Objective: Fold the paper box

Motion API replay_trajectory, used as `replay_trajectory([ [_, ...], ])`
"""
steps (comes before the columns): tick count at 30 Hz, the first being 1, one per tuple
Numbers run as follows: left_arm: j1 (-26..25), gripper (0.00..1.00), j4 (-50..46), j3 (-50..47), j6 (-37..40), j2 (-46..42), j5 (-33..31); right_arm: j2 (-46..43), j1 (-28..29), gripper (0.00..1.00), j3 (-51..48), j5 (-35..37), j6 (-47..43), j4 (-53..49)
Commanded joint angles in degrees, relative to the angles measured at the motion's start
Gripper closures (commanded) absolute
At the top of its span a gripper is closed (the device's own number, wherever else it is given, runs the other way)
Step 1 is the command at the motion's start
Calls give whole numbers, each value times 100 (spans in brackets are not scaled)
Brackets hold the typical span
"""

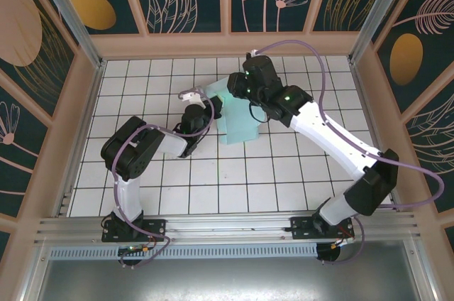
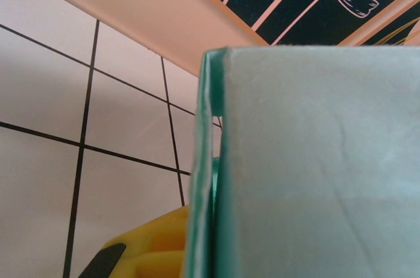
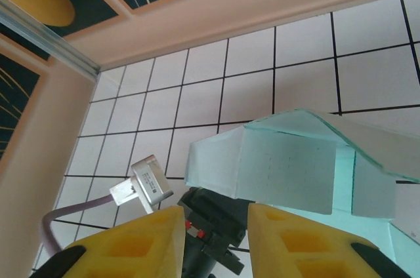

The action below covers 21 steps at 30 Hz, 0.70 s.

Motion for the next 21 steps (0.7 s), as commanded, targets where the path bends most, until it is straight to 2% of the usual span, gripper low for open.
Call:
replay_trajectory([
  [1,7,100,341,-53,113,-222,-84,203,11,68,308,207,-65,-147],
  [11,2,100,373,-26,82,-216,-41,661,-122,70,519,150,148,-301],
  [13,8,100,360,-27,82,-213,-28,684,-121,74,528,120,165,-283],
  [18,3,100,351,-9,82,-187,-6,657,-121,100,484,92,175,-237],
  [21,3,100,322,5,82,-181,11,603,-121,100,411,48,175,-148],
])
